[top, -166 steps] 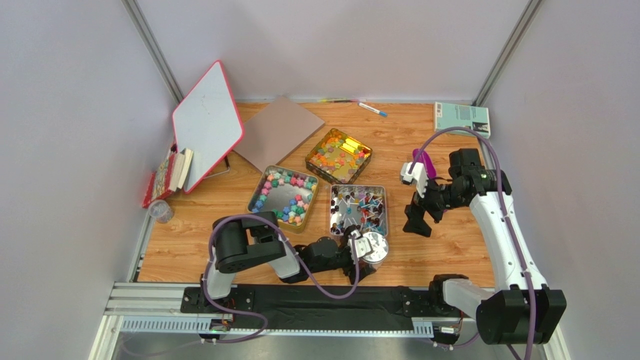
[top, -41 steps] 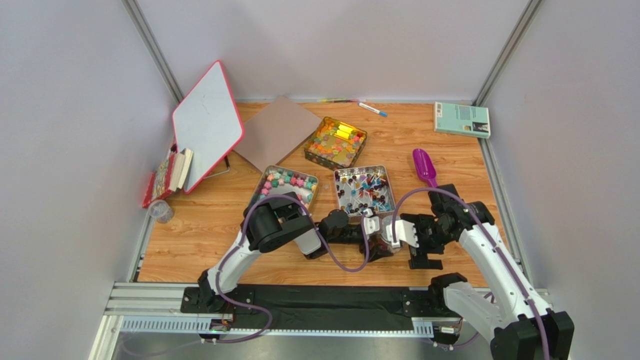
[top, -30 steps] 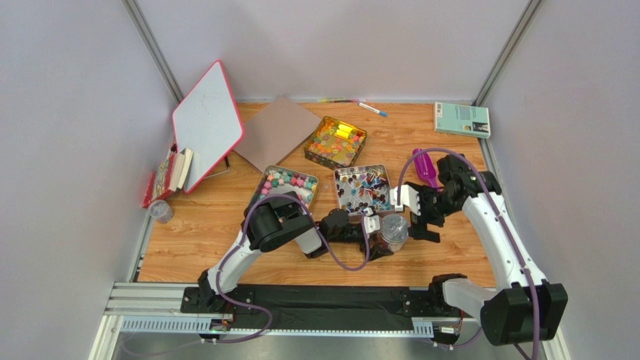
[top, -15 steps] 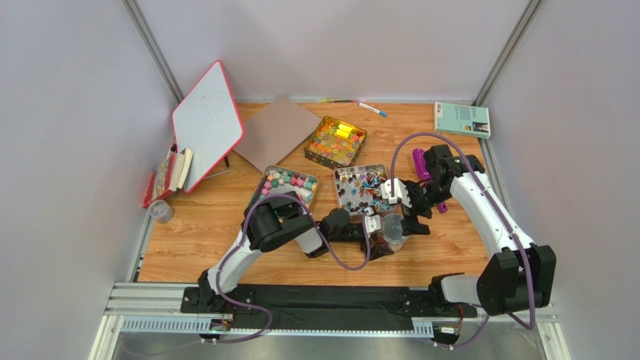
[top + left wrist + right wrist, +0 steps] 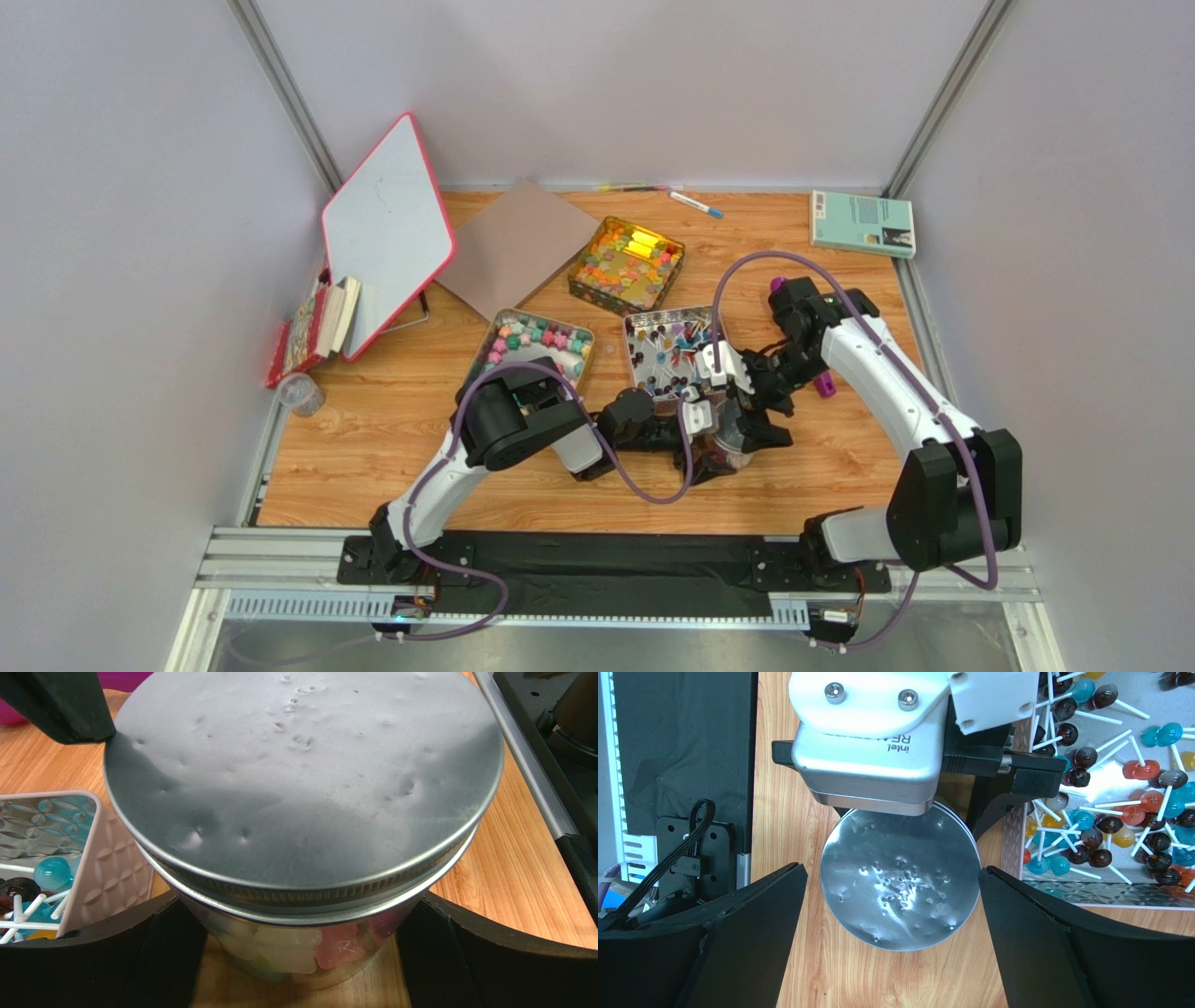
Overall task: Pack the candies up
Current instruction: Screw the bottle lid onto the packing bottle.
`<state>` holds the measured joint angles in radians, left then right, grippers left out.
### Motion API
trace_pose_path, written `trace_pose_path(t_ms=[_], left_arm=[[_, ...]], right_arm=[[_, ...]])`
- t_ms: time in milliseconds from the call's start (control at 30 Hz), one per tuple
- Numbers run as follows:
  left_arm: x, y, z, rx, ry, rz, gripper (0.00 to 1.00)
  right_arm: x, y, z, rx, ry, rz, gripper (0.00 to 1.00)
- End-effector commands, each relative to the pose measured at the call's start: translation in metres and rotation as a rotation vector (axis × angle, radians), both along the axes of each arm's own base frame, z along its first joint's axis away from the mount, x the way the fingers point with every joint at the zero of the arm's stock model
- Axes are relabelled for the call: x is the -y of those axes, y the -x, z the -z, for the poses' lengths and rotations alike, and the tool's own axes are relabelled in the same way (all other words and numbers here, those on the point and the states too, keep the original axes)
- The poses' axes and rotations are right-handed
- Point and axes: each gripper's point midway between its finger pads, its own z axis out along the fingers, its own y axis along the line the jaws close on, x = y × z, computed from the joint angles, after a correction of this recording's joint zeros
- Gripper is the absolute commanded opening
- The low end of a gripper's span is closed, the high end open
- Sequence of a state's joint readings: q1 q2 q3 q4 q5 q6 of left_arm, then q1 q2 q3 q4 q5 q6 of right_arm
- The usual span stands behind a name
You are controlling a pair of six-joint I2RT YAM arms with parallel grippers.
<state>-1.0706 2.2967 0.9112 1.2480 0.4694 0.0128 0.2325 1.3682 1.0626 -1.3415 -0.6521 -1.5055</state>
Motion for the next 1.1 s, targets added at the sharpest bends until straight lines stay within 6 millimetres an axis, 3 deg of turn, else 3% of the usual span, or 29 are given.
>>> trace_pose_path(t_ms=[0,567,1067], left_arm=[[-0.100,0.035,0.159,-0.315,-0.568,-0.087,0.00],[-0.103,0.032,0.165,-0.328,-0.590,-0.117,0.00],[-0.106,0.025,0.172,-0.370,-0.610,-0.161,0.00]], right_arm=[[0.004,0.013,0.004,-0.067,0.027,0.025,1.00],[0.038,0.059,0.022,-0.078,0.168,0.026,1.00],[0.049,0.094,0.018,-0.092,0.190,0.072,1.00]])
